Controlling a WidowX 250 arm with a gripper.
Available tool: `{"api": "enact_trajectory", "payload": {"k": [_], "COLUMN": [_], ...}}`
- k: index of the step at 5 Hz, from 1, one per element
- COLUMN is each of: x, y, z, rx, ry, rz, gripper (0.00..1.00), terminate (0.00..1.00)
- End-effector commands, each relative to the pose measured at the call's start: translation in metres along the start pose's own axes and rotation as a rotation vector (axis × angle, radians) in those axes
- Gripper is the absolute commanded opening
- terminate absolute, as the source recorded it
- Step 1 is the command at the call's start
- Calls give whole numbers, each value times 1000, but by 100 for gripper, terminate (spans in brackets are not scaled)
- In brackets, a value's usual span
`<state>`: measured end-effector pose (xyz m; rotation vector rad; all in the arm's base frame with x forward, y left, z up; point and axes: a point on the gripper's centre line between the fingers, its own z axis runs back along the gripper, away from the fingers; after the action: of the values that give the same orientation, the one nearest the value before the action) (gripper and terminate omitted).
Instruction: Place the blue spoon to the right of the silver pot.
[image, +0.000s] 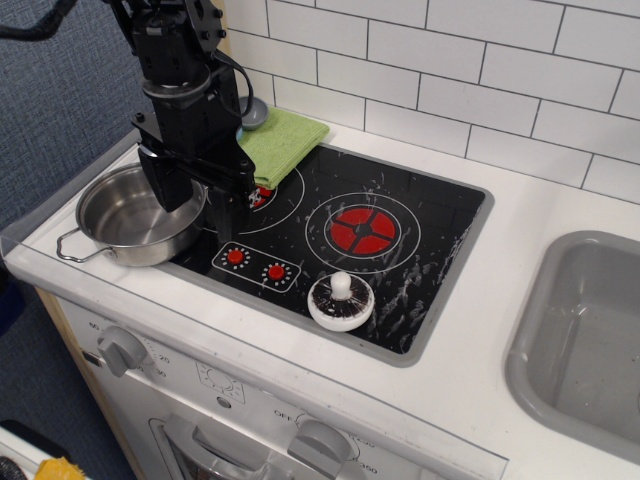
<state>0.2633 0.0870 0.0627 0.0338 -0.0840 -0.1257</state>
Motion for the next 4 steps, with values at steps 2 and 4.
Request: {"api": "enact_trajectory", "payload": {"k": [2,4], "x": [26,83], "y": [21,74], "z": [7,6], "rx": [-18,15], "ry": [-49,-74], "rz": [62,159], "gripper": [100,100], "terminate": [0,0]}}
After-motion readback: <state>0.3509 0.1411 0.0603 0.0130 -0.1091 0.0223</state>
